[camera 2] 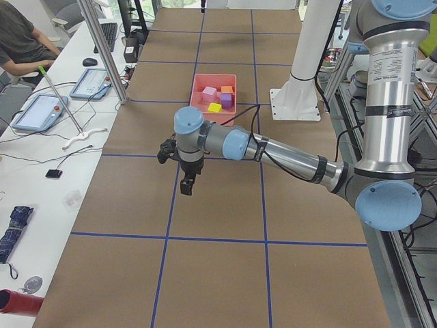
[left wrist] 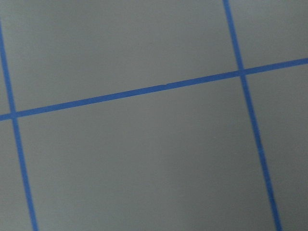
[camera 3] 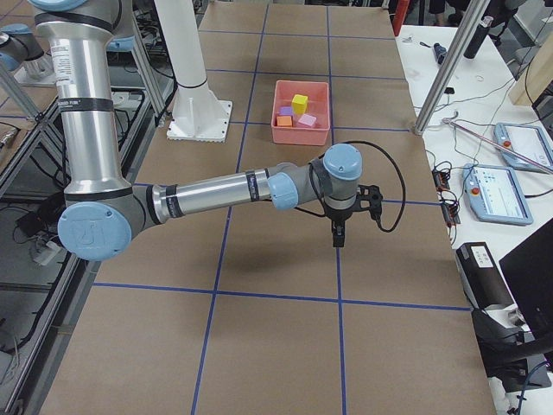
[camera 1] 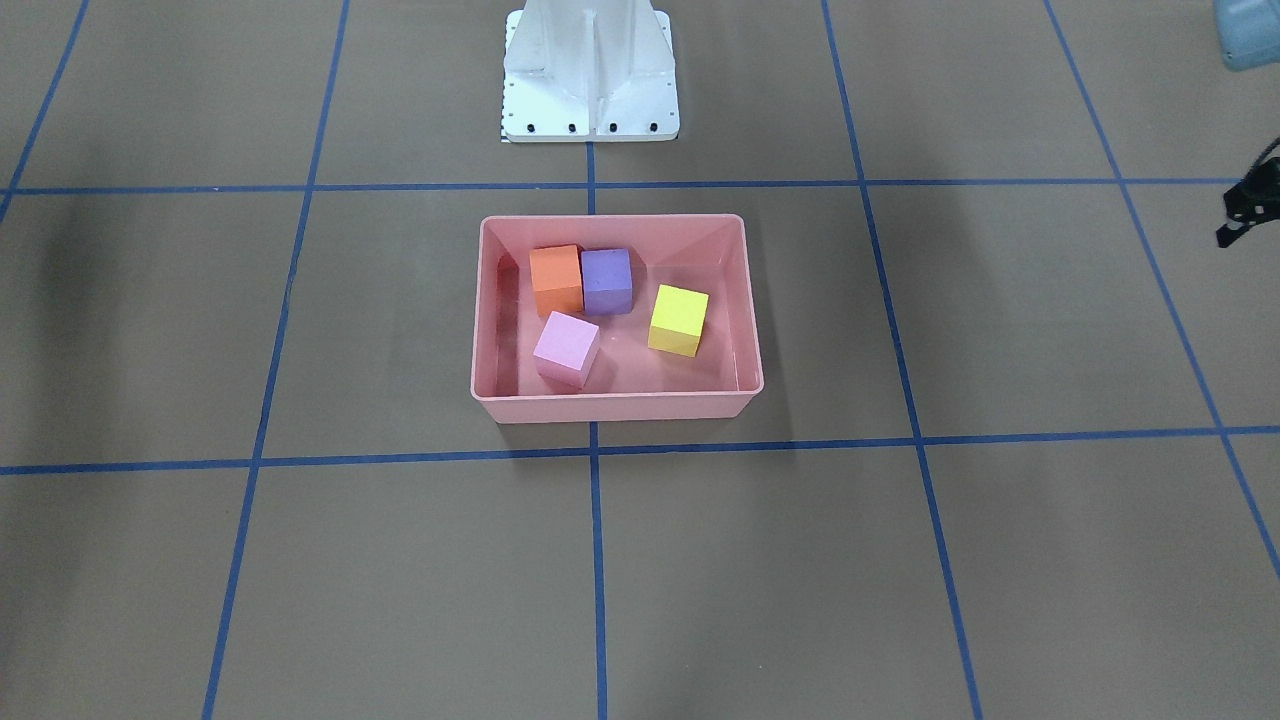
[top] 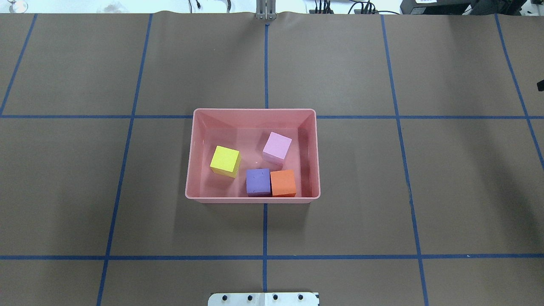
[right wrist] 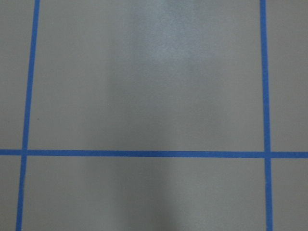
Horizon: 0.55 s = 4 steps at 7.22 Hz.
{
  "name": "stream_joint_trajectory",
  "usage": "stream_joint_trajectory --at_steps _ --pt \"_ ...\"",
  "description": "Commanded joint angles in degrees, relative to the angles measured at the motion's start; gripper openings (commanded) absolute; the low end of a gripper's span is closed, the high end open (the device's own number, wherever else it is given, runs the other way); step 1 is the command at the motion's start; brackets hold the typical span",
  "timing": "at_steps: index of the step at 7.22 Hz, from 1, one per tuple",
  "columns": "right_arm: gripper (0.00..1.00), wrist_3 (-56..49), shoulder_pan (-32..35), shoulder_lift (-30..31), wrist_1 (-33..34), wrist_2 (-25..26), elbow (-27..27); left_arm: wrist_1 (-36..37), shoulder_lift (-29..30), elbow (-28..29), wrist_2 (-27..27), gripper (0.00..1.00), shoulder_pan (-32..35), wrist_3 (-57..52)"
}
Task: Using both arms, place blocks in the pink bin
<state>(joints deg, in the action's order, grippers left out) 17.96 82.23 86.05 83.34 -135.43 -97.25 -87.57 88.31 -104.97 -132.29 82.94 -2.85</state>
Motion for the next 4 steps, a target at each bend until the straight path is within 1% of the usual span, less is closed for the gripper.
stream_joint_trajectory --at_steps 1,2,4 --pt "1.0 -6.9 2.6 3.6 -0.1 -1.8 1.9 -1.8 0.0 10.6 -4.9 1.0 8.4 -8.1" --pt "1.0 -7.0 3.8 4.5 -0.2 -2.9 1.8 -2.0 -0.1 11.6 -7.4 1.0 9.0 -8.1" --pt "1.0 -7.0 3.9 6.1 -0.3 -2.4 1.8 -1.9 -1.0 10.8 -7.1 1.0 9.8 -7.6"
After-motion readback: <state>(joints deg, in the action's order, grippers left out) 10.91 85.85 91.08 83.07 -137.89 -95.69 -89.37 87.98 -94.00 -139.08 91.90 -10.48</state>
